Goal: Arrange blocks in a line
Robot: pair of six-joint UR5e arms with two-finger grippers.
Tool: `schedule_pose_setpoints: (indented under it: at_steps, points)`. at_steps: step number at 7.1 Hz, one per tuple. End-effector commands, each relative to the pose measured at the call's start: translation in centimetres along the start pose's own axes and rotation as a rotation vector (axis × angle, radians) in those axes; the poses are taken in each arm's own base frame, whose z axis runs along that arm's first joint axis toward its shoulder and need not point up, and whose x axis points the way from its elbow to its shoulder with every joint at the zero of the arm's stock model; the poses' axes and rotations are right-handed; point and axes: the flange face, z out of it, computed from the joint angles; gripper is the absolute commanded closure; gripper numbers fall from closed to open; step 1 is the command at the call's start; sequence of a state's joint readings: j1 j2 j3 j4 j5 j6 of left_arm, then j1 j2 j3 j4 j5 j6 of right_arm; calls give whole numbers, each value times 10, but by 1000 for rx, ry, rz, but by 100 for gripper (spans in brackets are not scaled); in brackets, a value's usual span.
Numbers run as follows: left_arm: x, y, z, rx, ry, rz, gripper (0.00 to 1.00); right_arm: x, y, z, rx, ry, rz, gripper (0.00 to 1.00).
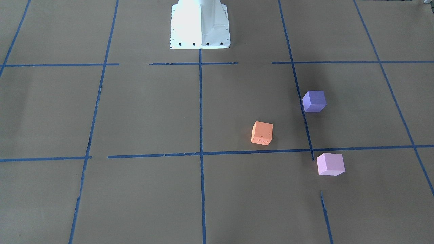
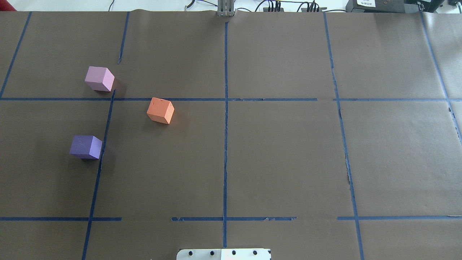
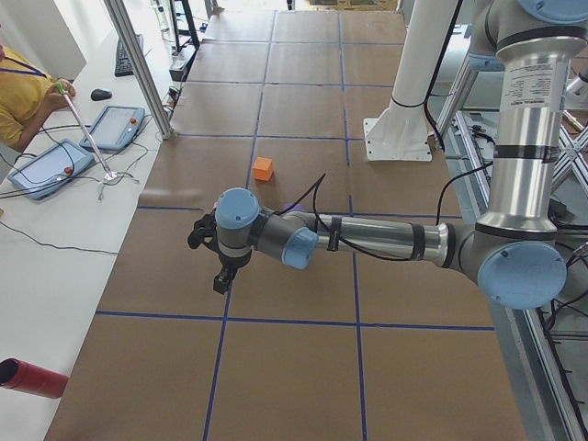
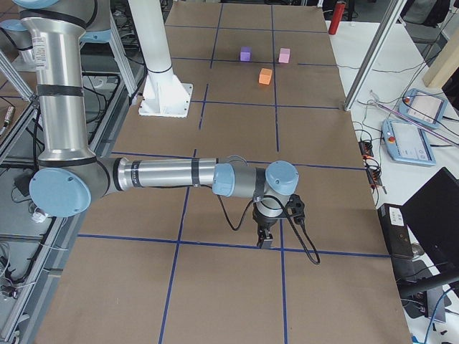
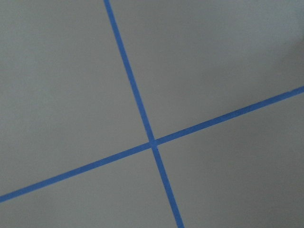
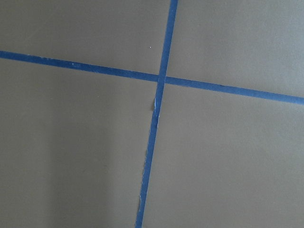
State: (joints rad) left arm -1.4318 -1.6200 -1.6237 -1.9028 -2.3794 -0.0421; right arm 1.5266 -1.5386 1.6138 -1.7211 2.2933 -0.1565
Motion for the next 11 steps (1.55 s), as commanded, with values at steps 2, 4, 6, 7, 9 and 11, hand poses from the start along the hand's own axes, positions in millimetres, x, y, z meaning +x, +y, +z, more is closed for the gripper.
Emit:
schedule_pose_setpoints:
  at_steps: [2,4,6,7,9,11]
  points:
    - [194,-112,54,-30,147,-13,0,0,0,0,0,0,0,0]
    - [343,-160,102,-38,148,-80,1,0,0,0,0,0,0,0]
    - [423,-170,152,-63,122,-93,1,0,0,0,0,0,-2,0]
    - [439,-157,171,-63,93,-76,1,0,0,0,1,0,1,0]
    - [455,-149,180,-79,95,-102,1,0,0,0,0,0,0,0]
    - [461,-136,207,-123,81,-125,1,0,0,0,0,0,0,0]
